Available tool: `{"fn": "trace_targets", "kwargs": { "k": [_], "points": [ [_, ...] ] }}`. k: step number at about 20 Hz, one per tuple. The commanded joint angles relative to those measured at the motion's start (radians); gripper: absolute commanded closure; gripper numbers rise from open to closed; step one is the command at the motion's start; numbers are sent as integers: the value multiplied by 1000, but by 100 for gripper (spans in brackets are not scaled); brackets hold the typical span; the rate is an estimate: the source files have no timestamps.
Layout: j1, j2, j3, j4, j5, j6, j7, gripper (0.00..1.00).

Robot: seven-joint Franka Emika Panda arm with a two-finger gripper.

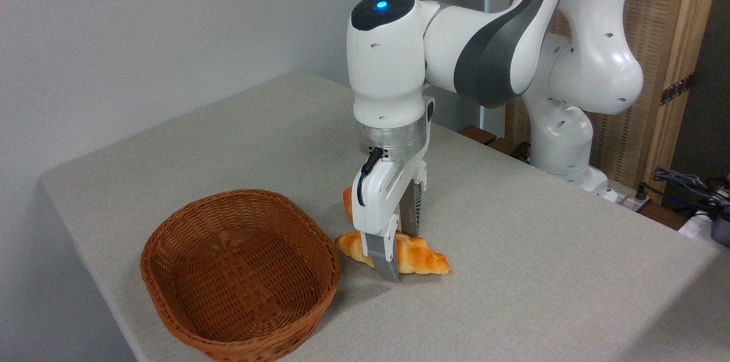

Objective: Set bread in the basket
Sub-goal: 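Close the gripper around the middle of the braided roll, then lift the braided roll and carry it over the wicker basket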

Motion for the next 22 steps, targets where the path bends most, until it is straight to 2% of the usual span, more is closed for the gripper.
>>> {"fn": "trace_targets", "kwargs": {
  "k": [1,11,15,17,19,22],
  "points": [
    [-9,-2,7,-11,11,20,16,69],
    [-9,-13,7,-10,9,-15,13,73],
    [-4,-51,8,13,-3,-115,6,75],
    [-3,-56,8,85,-2,-234,6,79],
    [-3,-51,8,147,3,-313,6,79],
    [-3,-50,10,205,-6,-331,-8,79]
  ]
}}
